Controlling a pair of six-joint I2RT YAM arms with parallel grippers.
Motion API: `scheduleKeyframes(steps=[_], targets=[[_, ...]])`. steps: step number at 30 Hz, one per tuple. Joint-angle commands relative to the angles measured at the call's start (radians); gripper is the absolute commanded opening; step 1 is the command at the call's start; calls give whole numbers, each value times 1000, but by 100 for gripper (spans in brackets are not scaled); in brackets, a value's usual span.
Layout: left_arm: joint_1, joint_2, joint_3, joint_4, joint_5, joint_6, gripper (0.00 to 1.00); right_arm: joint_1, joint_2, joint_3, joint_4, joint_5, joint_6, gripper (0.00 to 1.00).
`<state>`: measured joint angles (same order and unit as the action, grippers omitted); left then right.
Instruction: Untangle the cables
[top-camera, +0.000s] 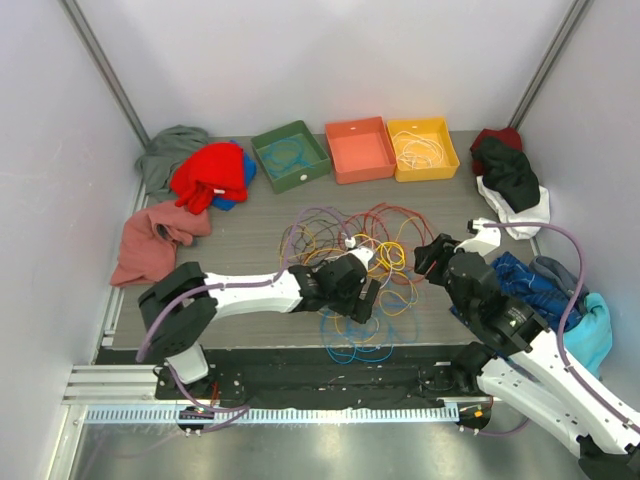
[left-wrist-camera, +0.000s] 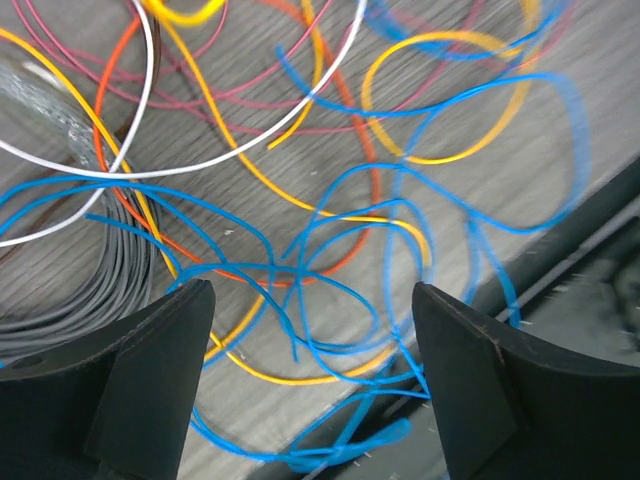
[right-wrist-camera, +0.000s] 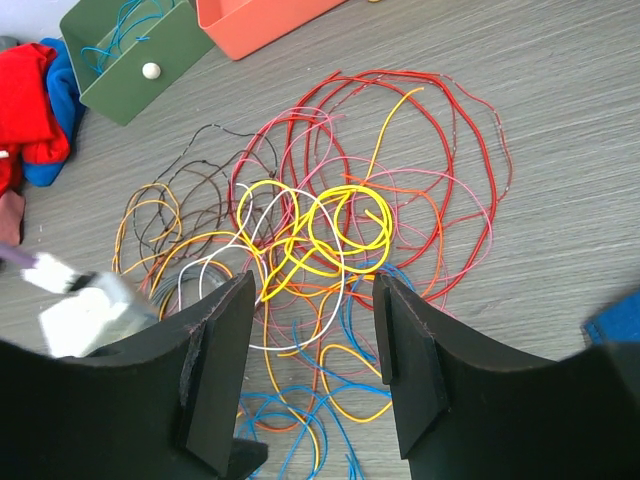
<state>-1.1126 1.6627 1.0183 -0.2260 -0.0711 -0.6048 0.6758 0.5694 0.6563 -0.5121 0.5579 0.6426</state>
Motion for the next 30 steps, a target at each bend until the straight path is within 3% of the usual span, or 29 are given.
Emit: scheduleKeyframes(steps=[1,2,5,6,9,16,23,30], targets=[[-4,65,0,16,-6,-6,81,-4,-16,-3,29,10,15,58],[-4,68,-1,22,-6,-6,78,-4,-23,-4,26,13,12,58],[-4,72,-6,31,-6,-6,56,-2,-28,-7,23,22,12,58],[-4,63,-6,28,-15,-4,41,-2,-25,-9,23,19,11,58],[-13,16,-15,20,-64,-3,14,-4,-16,-4,24,14,12,58],[-26,-271,-3,-47,-136,54,13,-4,3,-7,37,0,17,58],[-26,-480,162,-185,-295,233,20,-2,38,-21,90,-56,8,58],[-15,-469,364,-282,-415,384,11,-4,104,-9,158,-159,-11,58]])
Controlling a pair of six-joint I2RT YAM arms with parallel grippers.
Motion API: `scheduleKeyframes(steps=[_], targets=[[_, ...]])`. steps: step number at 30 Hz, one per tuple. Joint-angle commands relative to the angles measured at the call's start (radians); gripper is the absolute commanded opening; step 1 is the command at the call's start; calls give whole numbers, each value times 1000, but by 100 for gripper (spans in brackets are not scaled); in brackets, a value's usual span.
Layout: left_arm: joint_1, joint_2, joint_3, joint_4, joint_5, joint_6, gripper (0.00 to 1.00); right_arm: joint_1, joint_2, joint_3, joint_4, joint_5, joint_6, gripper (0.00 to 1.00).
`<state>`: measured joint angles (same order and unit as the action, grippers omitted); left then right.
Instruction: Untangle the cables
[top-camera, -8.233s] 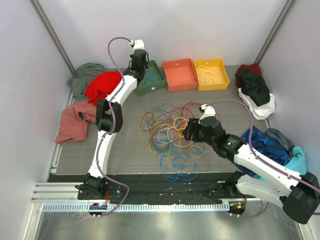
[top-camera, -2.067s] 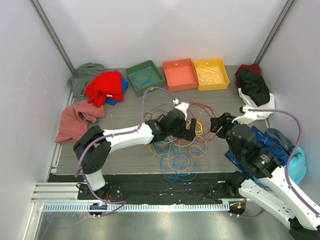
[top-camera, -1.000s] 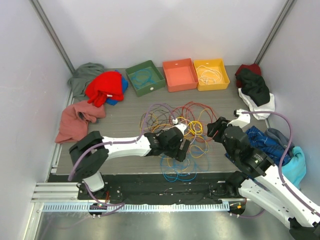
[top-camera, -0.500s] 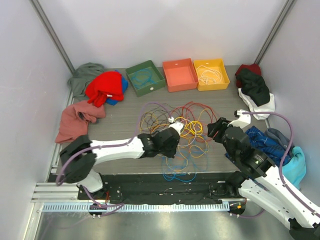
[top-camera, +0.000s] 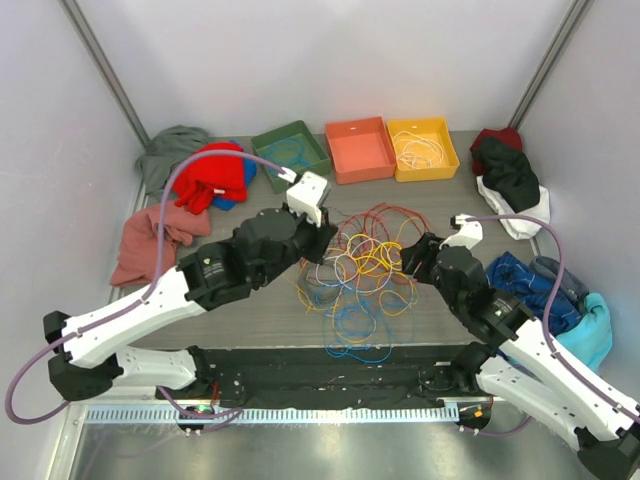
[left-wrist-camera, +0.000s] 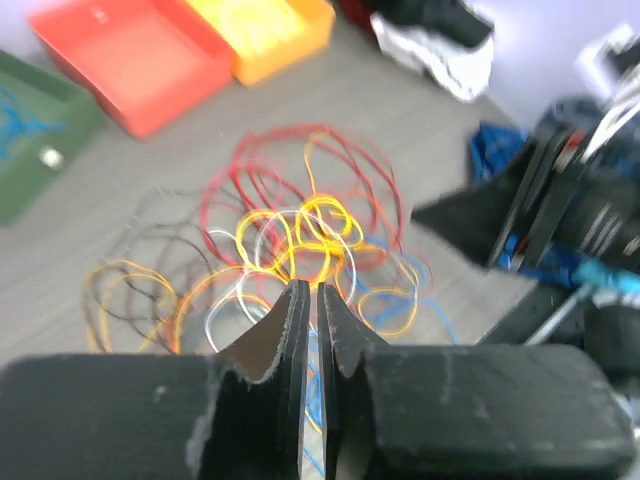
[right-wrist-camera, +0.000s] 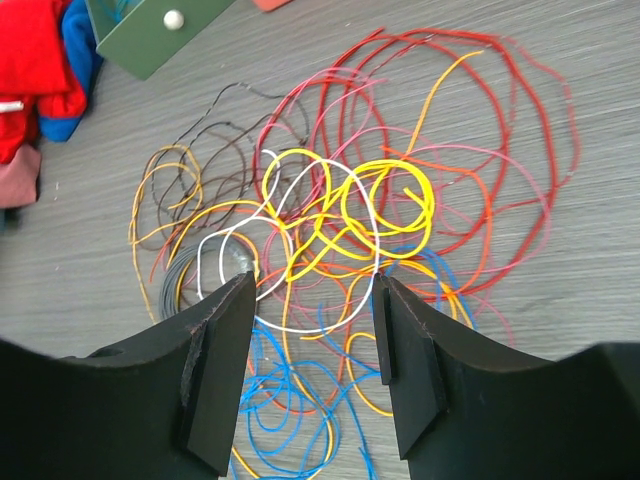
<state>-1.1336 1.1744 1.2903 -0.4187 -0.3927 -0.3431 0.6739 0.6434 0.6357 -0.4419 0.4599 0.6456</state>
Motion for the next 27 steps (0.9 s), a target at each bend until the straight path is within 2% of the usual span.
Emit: scheduleKeyframes(steps=[1,3,4,5,6,8,10,13,27], targets=[[11,30,96,-101,-72,118,11,0,35,13,88,-76,-15,58],[14,71,74,-123,12,80,23,-2,41,15,88,-82,-15,58],[14,83,54,-120,46,58,32,-2,39,13,86,-81,-15,58],[14,97,22,-105,79,29,47,-2,30,10,82,-78,-18,58],[14,111,-50,-53,151,-26,53,-2,24,10,77,-72,-18,58],[14,125,-136,24,201,-89,68,0,15,7,74,-56,-26,58],[14,154,-230,122,245,-153,69,0,4,10,68,-47,-32,58],[14,223,-282,190,282,-188,68,-2,2,18,57,-37,-41,58],[14,522,-260,343,386,-198,64,-2,-30,16,-4,2,-55,58]])
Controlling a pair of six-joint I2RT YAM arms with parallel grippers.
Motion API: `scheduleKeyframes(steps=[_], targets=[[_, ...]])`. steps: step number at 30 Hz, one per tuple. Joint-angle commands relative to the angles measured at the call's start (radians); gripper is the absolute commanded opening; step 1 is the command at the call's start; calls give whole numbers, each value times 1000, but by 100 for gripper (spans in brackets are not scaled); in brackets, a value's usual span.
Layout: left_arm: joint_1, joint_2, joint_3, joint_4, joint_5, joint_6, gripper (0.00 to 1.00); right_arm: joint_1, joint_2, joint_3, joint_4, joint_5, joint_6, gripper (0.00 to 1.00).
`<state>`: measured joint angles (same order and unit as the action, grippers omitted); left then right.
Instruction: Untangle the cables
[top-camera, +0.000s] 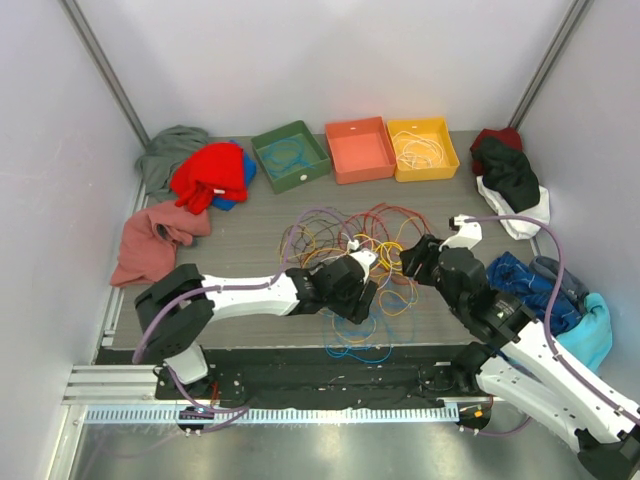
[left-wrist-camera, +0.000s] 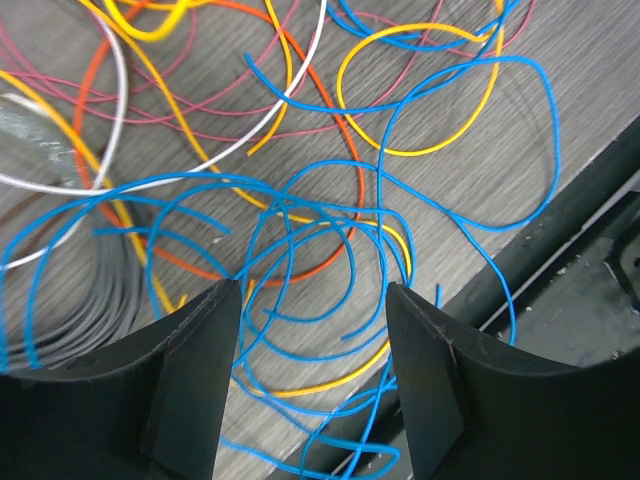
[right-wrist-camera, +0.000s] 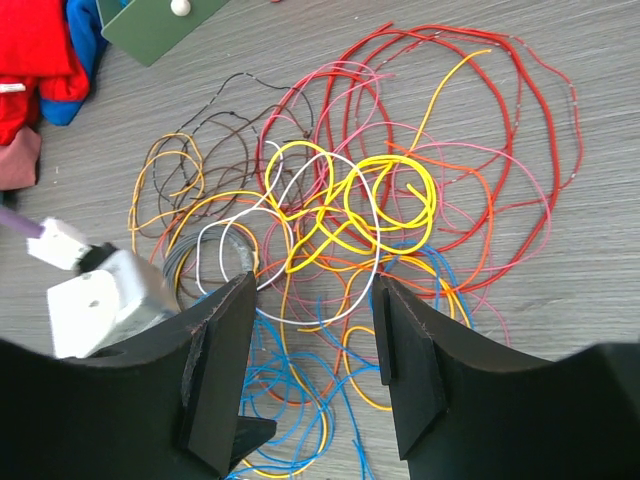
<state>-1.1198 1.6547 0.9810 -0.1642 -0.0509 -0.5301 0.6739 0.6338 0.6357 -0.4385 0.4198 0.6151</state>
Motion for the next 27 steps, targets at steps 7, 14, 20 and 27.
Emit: scheduleKeyframes(steps=[7,14,20,27], targets=[[2,120,61,115,46,-16,53,0,-25,12,-19,56,-29,58],[2,96,42,123,46,-7,26,-2,-2,19,-16,63,-35,58],[2,94,35,124,68,-16,0,-2,-5,18,-11,59,-29,58],[2,-167,65,-12,-70,56,0,-2,-29,16,-12,70,-31,58]])
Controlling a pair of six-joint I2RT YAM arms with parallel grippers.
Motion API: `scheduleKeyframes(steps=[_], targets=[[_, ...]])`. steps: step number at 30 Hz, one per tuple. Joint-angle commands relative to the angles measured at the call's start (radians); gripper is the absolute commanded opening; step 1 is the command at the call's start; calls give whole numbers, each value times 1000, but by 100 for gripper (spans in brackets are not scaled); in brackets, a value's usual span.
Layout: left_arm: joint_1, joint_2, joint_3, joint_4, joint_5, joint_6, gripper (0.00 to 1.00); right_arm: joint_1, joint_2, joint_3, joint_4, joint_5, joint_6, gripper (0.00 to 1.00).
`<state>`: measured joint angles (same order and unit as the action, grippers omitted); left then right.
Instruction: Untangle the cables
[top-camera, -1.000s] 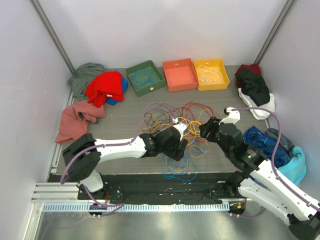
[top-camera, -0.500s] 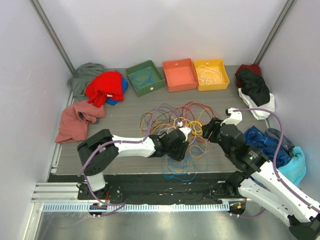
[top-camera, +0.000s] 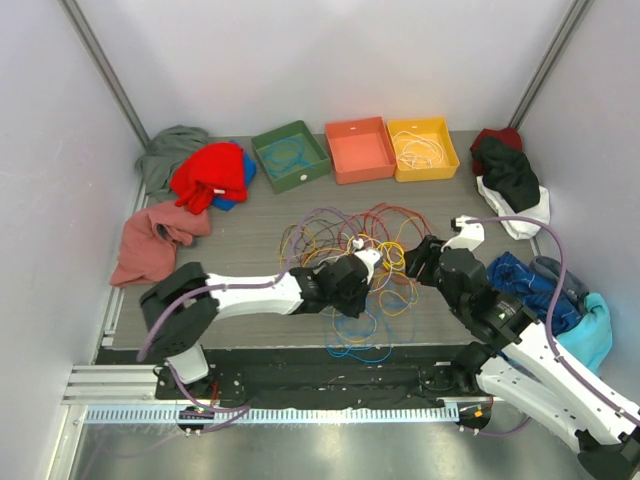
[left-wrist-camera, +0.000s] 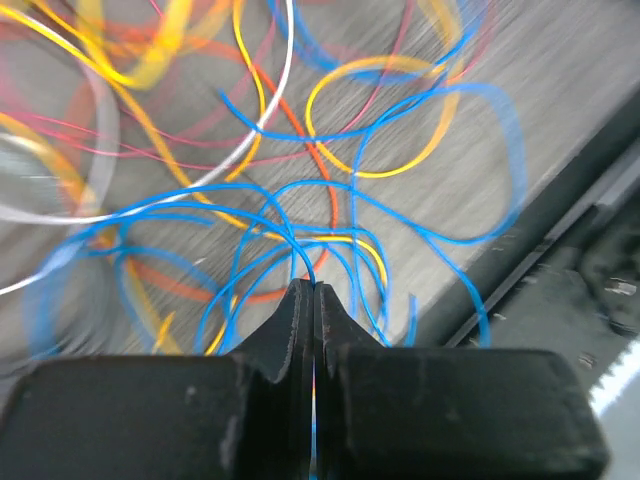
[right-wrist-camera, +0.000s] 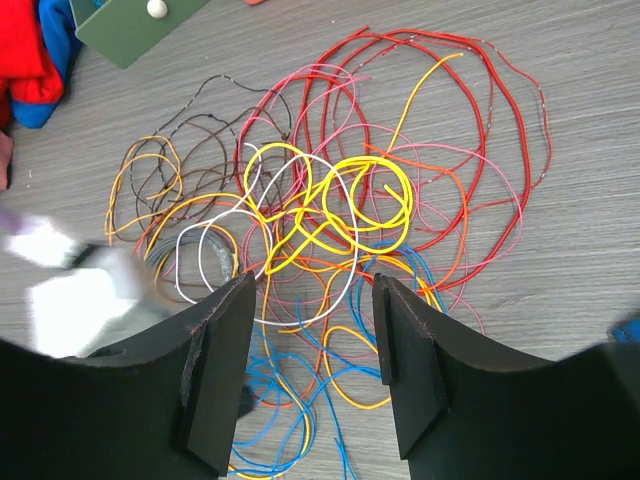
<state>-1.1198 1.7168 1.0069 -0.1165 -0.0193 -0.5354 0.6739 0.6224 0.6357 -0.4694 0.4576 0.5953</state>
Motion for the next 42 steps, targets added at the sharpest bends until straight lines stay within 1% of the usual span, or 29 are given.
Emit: scheduleKeyframes(steps=[1,3,4,6,7,9,11,13,15,20,26,27,28,30,31,33,34,37,38,42], targets=[[2,-261,74,-84,-125,74,0,-2,-15,16,18,33,-11,58],[2,-357,126,-144,-192,124,0,0,-9,19,21,27,-8,58],[2,-388,180,-193,-214,144,0,0,-9,19,21,24,-8,58],[2,-433,234,-235,-266,184,0,-2,-10,19,25,21,-5,58],[2,-468,296,-273,-309,227,0,0,-13,18,29,20,-3,58],[2,-486,360,-311,-338,265,0,-2,-18,13,35,16,0,58],[2,-497,430,-351,-379,307,0,0,-21,13,41,12,1,58],[2,-499,461,-359,-410,336,0,0,-29,13,41,10,6,58],[3,-493,512,-356,-465,396,0,0,-33,9,49,1,6,58],[32,-427,648,-331,-525,517,0,-2,-32,10,60,-17,6,58],[112,-339,893,-316,-530,574,0,-2,-49,10,69,-45,-3,58],[117,-314,926,-307,-519,590,0,0,-47,10,75,-54,-5,58],[120,-301,993,-302,-516,601,0,0,-43,10,84,-66,-8,58],[120,-254,1071,-298,-505,629,0,0,-33,7,94,-85,-9,58],[120,-237,1151,-302,-502,640,0,0,-29,4,104,-103,-9,58],[120,-182,1232,-305,-496,667,0,-3,-17,-8,126,-128,-11,58],[120,-163,1306,-313,-492,672,0,0,-12,-16,165,-189,-11,58],[120,-129,1380,-287,-456,684,0,0,28,-39,250,-285,-9,58],[120,-126,1385,-276,-450,686,0,0,43,-42,268,-343,-8,58],[120,-129,1385,-235,-427,684,0,0,125,-39,379,-442,4,59]])
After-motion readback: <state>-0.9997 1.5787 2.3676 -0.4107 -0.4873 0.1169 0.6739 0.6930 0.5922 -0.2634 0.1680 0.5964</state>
